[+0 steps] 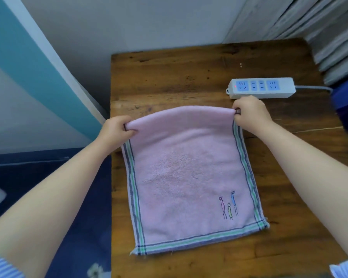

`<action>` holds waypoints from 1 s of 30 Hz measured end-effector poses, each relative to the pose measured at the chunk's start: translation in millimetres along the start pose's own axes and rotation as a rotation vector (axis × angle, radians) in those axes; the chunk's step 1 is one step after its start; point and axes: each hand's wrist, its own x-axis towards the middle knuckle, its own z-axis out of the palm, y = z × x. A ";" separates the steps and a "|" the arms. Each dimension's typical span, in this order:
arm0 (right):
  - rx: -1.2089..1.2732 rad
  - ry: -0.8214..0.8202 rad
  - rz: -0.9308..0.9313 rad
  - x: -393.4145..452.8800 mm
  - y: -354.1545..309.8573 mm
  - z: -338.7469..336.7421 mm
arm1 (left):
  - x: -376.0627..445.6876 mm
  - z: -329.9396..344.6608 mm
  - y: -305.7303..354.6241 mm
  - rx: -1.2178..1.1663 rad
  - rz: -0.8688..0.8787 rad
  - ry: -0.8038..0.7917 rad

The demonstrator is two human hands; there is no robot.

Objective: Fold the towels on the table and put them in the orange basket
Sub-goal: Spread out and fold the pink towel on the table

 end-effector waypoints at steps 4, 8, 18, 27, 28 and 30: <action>0.112 0.064 -0.028 -39.4 13.0 -3.8 | -45.8 2.2 4.1 -0.030 0.071 0.048; 0.194 0.140 -0.075 -86.7 31.5 1.9 | -104.4 19.2 3.0 0.077 0.143 0.093; 0.223 0.169 -0.334 -171.8 67.8 27.4 | -203.3 41.3 18.3 0.333 0.350 0.129; 0.184 0.209 -0.445 -225.5 79.9 46.5 | -246.4 67.0 7.6 0.433 0.341 0.048; 0.170 0.199 -0.439 -230.9 81.3 49.4 | -249.9 68.9 6.0 0.441 0.352 0.030; 0.166 0.195 -0.427 -238.1 82.9 56.0 | -253.9 73.3 3.0 0.444 0.375 -0.017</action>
